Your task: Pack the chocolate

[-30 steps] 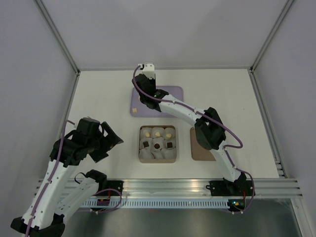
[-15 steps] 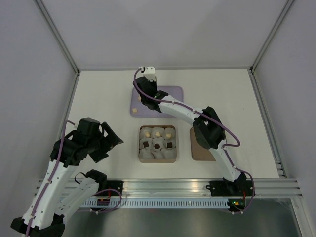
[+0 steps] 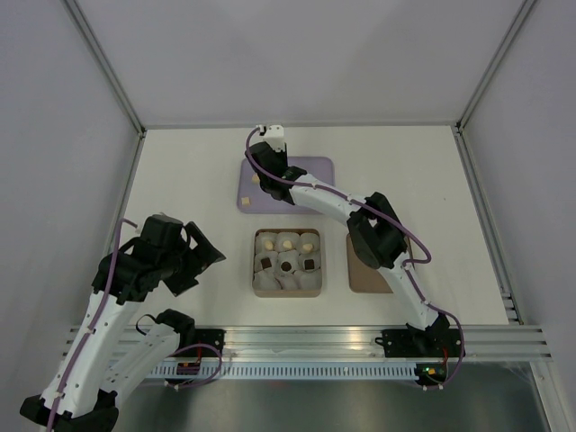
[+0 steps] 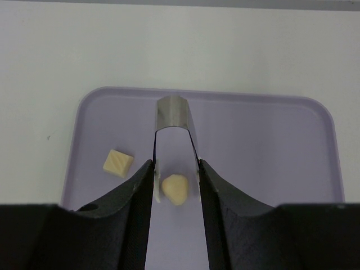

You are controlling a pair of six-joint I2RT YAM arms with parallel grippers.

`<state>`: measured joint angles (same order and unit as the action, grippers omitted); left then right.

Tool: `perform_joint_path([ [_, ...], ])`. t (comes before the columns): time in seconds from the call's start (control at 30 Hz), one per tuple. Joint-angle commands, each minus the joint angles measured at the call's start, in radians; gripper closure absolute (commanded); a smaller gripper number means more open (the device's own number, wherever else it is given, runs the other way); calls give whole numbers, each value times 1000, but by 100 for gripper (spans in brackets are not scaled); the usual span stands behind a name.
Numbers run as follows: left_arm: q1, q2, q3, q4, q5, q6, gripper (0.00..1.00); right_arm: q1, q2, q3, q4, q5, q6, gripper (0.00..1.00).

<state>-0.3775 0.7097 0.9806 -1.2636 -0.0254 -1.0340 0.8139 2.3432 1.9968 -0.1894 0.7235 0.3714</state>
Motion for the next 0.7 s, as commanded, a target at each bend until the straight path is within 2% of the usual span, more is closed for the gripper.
perform_joint_path([
  [0.0,-3,-1,-3,32,-15,-29,0,-2,4,7,33,-12,24,58],
  [0.37,-3,-9,-14,32,-11,-29,0,-2,10,-1,22,-19,20,59],
  [0.67,-4,-18,-23,30,-7,-28,0,-1,14,0,22,-15,4,66],
])
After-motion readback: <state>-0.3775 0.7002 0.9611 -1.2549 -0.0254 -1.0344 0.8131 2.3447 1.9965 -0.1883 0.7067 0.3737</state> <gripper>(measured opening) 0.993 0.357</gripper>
